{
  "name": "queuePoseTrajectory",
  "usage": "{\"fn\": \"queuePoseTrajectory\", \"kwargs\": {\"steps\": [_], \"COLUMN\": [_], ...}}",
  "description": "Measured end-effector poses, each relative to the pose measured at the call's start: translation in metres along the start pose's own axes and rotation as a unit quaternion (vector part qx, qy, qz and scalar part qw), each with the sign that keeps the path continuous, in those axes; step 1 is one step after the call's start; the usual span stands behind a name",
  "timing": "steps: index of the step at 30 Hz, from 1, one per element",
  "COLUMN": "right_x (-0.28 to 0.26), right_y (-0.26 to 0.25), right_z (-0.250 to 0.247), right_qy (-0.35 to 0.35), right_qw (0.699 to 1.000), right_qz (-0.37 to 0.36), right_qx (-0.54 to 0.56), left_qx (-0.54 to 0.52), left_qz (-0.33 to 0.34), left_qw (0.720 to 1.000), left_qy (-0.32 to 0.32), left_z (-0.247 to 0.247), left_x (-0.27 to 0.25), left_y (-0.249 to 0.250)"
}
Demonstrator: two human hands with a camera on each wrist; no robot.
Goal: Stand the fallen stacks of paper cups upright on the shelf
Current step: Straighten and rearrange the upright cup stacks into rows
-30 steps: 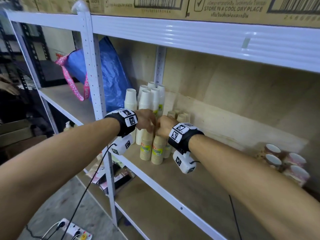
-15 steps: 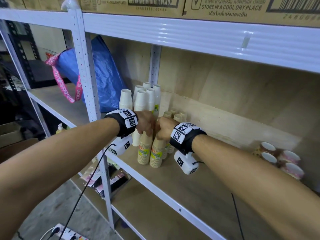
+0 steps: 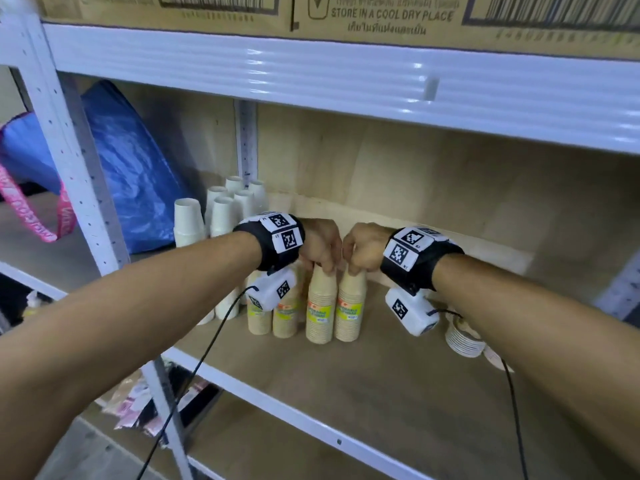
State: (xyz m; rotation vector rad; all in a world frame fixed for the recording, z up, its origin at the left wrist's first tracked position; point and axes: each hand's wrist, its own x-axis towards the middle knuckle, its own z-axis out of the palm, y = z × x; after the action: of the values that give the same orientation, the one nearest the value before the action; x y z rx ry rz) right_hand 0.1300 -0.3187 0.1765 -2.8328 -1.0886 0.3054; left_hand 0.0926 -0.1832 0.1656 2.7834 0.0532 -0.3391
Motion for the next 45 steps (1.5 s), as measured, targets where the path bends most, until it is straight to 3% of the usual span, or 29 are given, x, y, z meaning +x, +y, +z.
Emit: {"fn": "queuePoseTrajectory", "kwargs": {"steps": [12,24,37,45], "right_x": [0.02,0.068,0.096,0.088], "right_y": [0.091,0.141,0.151,0.149], "right_z": [0.002,0.021,0.032,0.033], "right_qy": [0.103,0.131,0.114,0.16], "right_qw": [0.986,0.976,0.977,0.974], "right_qz": [0.133,0.163,0.155,0.142], "right_qx": [0.022,0.057,0.093,0.071], "left_qx": [0.003,0.01,-0.014,-0.073], "left_qz": [0.062,0.072,0.048,0.055], "left_qw": [0.993,0.986,0.986,0.983], "left_qy": [0.103,0.148,0.161,0.159], "left_z": [0.005,0.017,0.031,0.022], "left_x": [0.095,0.168,0.195,0.173], "left_y": [0.047,0.046,0.043,0.039]}}
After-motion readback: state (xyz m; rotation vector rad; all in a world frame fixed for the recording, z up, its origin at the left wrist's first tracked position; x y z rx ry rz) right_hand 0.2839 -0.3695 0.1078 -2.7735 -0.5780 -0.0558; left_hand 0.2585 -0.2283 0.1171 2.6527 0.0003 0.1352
